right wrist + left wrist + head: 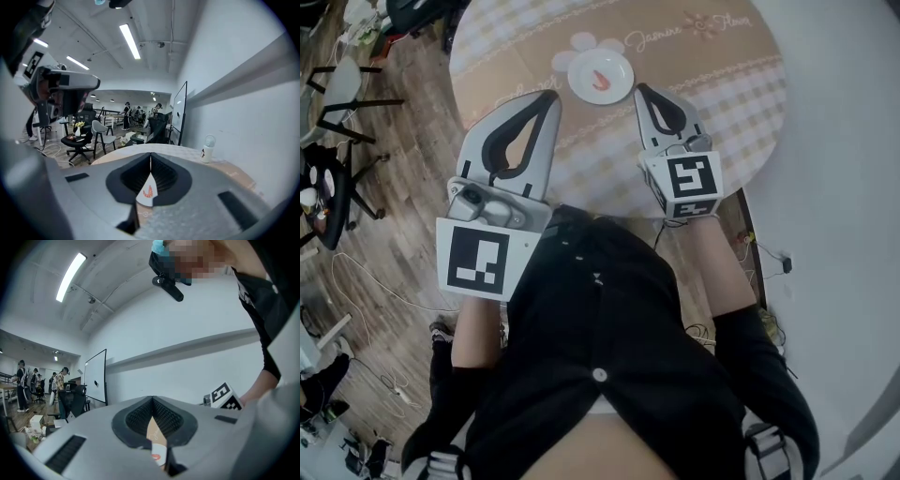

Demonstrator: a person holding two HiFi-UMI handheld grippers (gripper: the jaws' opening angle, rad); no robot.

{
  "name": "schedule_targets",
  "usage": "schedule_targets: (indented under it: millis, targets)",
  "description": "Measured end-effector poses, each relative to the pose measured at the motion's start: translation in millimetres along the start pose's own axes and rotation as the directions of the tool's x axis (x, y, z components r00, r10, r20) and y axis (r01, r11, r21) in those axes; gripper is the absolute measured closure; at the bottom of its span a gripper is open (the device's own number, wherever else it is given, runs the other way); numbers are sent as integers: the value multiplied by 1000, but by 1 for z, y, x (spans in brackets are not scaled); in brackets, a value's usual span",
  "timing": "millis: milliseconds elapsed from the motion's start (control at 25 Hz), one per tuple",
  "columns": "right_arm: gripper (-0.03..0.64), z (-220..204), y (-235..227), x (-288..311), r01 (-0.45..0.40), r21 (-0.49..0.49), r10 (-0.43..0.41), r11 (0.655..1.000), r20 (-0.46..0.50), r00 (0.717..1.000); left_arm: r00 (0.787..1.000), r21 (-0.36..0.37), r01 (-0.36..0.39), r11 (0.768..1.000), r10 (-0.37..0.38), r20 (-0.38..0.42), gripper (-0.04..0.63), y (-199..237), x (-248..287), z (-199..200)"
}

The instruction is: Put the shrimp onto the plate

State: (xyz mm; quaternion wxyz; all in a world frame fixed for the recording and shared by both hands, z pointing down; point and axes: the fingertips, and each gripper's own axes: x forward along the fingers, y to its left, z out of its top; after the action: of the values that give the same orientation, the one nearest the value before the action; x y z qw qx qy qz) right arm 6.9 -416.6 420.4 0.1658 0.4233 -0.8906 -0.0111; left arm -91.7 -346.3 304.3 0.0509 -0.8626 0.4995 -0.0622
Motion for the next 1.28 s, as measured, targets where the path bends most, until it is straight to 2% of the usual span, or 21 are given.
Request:
schedule_targets:
  millis: [680,1280]
  targets:
    - [614,67,-13,-67,105,12,-106,994,179,978,998,28,27,999,-29,50,592,-19,5,19]
    - [615,81,-1,-89,129,-6,-125,992,213,969,997,39,-4,999,1,71,592,-16,-7,25]
